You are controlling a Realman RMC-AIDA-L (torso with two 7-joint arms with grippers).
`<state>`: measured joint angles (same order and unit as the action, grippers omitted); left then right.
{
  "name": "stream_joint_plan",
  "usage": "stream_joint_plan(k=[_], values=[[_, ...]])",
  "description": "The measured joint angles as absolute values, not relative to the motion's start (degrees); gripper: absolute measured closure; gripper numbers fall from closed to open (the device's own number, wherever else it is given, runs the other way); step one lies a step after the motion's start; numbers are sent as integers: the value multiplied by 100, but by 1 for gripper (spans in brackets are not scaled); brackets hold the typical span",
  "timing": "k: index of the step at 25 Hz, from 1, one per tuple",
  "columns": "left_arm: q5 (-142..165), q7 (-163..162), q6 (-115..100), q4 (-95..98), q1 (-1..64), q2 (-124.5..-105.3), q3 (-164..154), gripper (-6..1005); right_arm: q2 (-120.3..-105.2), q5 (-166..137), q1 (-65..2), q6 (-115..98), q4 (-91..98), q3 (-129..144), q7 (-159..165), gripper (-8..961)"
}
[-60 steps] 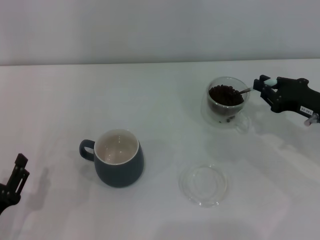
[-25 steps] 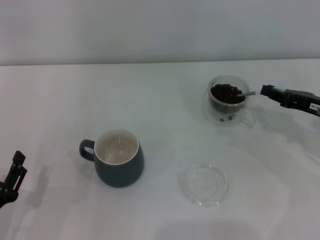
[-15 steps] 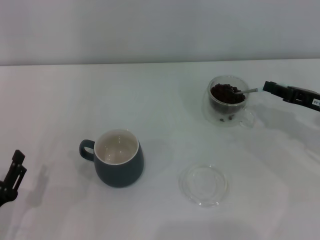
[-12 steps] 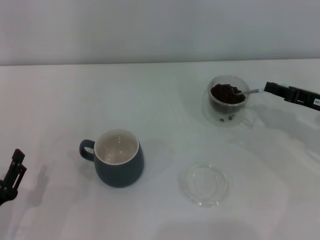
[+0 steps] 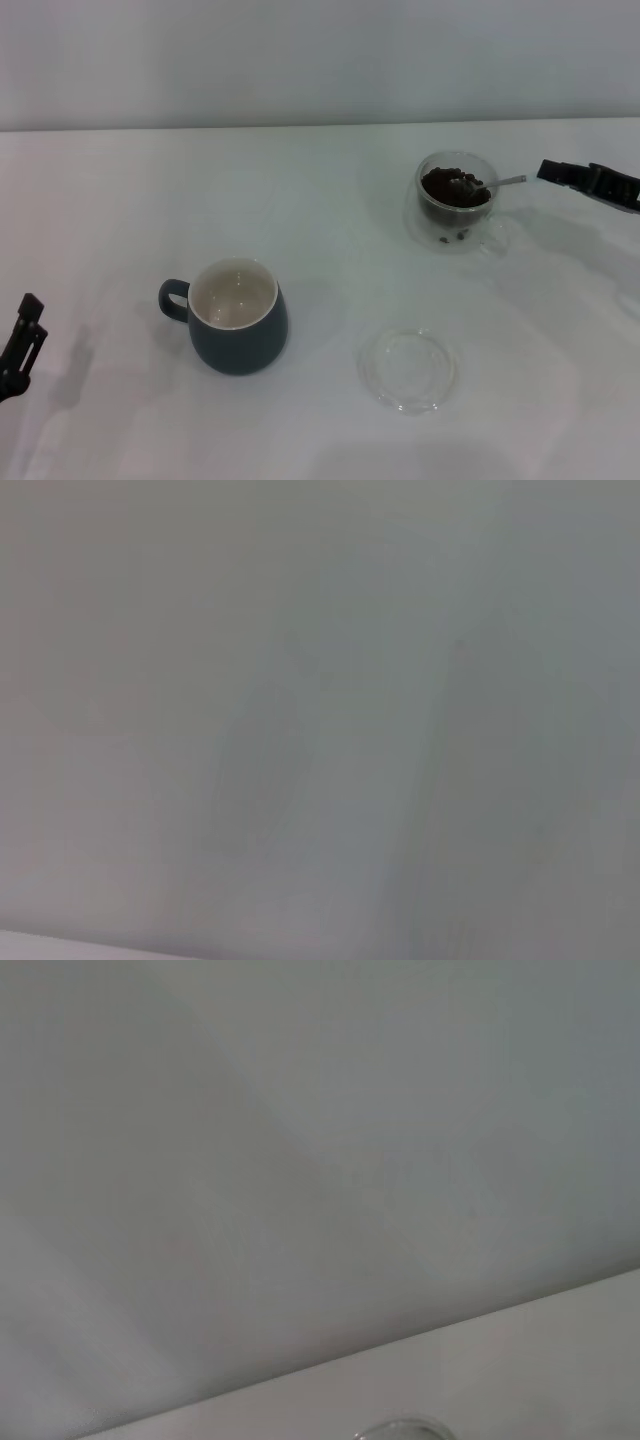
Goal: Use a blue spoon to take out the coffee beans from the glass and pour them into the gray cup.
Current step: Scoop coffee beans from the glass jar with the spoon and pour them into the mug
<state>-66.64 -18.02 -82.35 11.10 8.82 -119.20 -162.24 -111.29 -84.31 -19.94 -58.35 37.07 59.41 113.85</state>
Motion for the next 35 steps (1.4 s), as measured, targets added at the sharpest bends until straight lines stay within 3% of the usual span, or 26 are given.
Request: stream_joint_plan(k=[22,35], values=[[-6759,-1802,-8254,1090,967,-11923,-16216,299,-10816,-8984,-2235,-6147,3698,5938,12572,803],[-6800,-1802,-8240,1090,1018,-11936,-16216,299,-10488,-9409,-2539,-6273,3509,5940,13119,802]])
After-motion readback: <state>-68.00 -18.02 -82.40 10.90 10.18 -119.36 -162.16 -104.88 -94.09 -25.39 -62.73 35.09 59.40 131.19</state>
